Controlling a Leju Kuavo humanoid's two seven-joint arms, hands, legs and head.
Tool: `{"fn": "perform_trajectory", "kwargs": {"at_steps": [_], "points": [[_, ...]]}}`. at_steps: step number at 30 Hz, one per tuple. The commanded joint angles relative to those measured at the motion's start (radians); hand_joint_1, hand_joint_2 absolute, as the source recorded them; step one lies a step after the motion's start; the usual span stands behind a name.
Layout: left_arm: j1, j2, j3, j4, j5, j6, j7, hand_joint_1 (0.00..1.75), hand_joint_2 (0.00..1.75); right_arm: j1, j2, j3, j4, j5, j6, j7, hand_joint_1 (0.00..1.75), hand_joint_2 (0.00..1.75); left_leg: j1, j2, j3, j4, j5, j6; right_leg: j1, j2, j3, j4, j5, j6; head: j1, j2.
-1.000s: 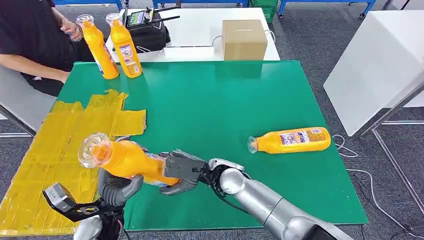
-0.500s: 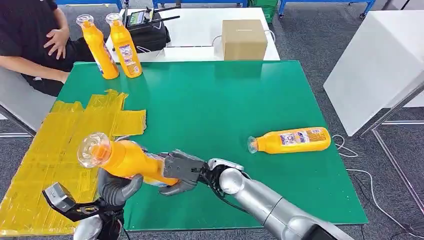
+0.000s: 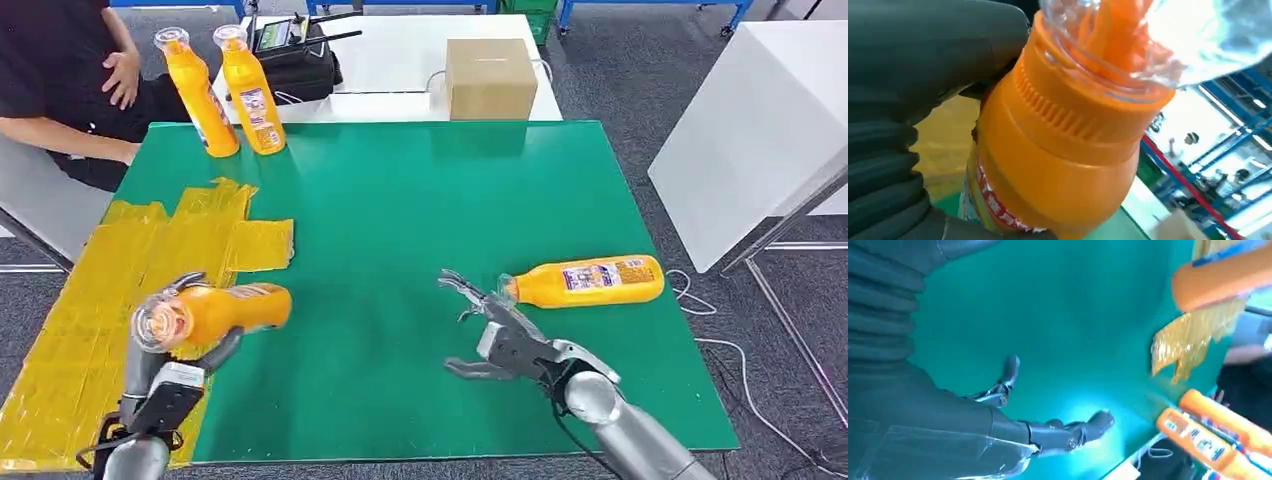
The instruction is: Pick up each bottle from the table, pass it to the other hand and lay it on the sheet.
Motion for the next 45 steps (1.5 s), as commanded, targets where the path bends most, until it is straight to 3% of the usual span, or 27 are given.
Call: {"fn": "perform_trajectory", "kwargs": {"at_steps": [1,14,19,37,45], "points": [[-0.021,0.005,0.034,0.049,0.003,-0.009,0.02,1.75,1.75,0.04,-0.045,-0.079,-0.089,0.013,-0.001,0.023,0.0,0.0,0.001,0.0,0.002,0.0,-0.001,-0.001,0.001,-0.001,0.003,0.0,-0.001,-0.001,0.0,0.0],[-0.003,0.013,0.019,0.026,-0.054,0.054,0.045,1.75,1.75,0.085,-0.051,-0.093,-0.117,0.016,-0.014,0.024,0.0,0.0,0.001,0.002,0.003,-0.001,-0.001,-0.001,0.001,0.001,0.002,-0.001,0.0,-0.003,0.0,0.0],[0.012,0.011,0.01,0.006,-0.196,0.172,0.067,1.75,1.75,0.136,-0.061,-0.098,-0.153,0.03,-0.03,0.016,0.0,0.0,0.001,0.002,0.004,-0.001,-0.001,-0.001,0.002,0.0,0.003,-0.001,0.0,-0.003,0.0,0.0],[0.006,0.011,0.005,0.004,-0.203,0.176,0.074,1.75,1.75,0.133,-0.062,-0.1,-0.154,0.03,-0.029,0.017,0.0,0.0,0.002,0.003,0.004,-0.001,-0.001,-0.002,0.002,0.001,0.004,-0.001,0.0,-0.004,0.0,0.0],[-0.011,0.02,-0.047,0.016,-0.465,0.336,0.183,1.75,1.75,0.147,-0.076,-0.109,-0.165,0.033,-0.034,0.017,0.0,0.0,0.001,0.001,0.001,0.0,0.0,-0.001,0.001,-0.001,0.001,0.0,0.0,-0.003,0.0,0.0]]}}
